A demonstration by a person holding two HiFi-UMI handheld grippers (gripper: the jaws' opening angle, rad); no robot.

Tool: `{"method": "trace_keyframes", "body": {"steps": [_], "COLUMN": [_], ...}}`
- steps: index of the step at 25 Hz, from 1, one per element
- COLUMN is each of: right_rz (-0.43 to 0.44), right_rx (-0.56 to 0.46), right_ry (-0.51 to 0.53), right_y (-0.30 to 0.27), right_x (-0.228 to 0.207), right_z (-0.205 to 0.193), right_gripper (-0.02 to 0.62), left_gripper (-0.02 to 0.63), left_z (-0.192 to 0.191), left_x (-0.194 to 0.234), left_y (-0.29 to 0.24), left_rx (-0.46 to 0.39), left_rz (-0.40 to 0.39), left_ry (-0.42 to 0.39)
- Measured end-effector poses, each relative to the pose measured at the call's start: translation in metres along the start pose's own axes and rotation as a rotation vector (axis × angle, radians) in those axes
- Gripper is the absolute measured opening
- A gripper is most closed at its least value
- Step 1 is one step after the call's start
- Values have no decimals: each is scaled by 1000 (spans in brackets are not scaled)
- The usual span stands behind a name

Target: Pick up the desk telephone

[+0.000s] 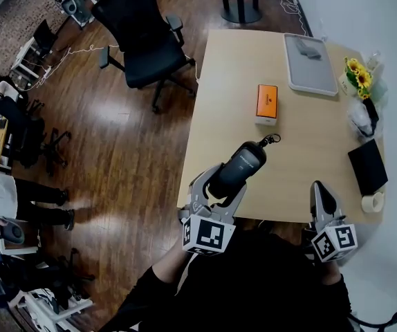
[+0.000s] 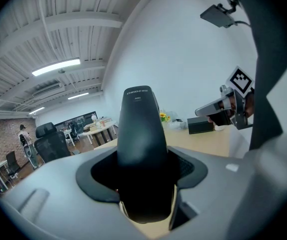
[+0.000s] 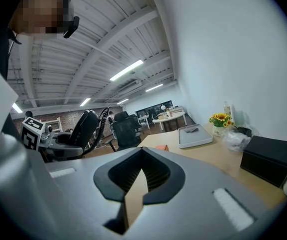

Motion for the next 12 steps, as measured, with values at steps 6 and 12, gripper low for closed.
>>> {"method": "trace_keyframes", "body": {"steps": [6, 12], "right_rz": [22, 20], "right_rx": [-1, -8], "right_ry": [20, 24], "right_y": [0, 2], "right_x": [3, 3], "right_z": [0, 1], "right_gripper": [0, 0], "left_gripper": [262, 262], "left_z": [-2, -3], "left_x": [0, 1], "left_y": [-2, -1], "left_rx": [8, 10], "left_rz": [3, 5], "left_ry": [1, 0]}}
Point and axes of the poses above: the fingertips, and each gripper's own axes: y backward along the fingers, x to its left, z out of its top, the point moved 3 cm from there along y, backward along the fingers, and after that the axes turned 2 degrees about -y, right-handed, at the moved point
